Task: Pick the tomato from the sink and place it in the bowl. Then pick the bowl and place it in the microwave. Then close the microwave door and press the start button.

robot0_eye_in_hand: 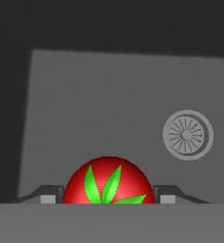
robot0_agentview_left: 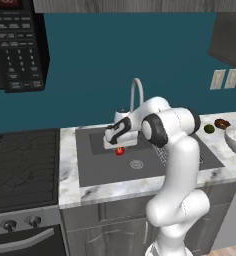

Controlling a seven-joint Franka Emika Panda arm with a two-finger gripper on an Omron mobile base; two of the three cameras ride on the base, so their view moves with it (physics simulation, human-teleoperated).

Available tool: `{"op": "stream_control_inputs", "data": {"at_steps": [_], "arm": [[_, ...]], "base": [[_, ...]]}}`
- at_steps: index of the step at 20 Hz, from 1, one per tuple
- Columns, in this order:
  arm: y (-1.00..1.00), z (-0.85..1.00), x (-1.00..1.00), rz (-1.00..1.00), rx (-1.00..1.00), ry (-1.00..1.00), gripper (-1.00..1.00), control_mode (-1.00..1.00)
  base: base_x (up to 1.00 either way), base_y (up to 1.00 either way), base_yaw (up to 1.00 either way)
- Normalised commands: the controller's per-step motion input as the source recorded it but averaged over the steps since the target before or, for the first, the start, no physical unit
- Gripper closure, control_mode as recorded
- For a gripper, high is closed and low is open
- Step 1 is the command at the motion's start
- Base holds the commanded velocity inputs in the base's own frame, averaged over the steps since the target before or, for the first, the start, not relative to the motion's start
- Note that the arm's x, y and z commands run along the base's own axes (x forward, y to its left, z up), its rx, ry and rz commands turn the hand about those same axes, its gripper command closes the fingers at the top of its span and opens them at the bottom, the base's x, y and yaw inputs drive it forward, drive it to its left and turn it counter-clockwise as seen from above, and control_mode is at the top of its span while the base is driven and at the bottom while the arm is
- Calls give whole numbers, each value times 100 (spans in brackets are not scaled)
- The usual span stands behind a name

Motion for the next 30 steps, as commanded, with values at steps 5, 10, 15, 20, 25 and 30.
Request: {"op": "stream_control_inputs", "data": {"at_steps": [5,10,15,20,25,30], "arm": [[0,100,-67,-2,0,0,100,-100],[-17,90,-96,-10,0,3,100,-100],[-52,40,-100,-8,0,0,100,-100],[-60,22,-100,-8,0,0,100,-100],[-82,43,-82,-8,0,0,100,-100],[-95,43,-52,-7,0,0,100,-100]], "base": [[0,0,0],[0,0,0],[0,0,0],[0,0,0],[0,0,0],[0,0,0]]}}
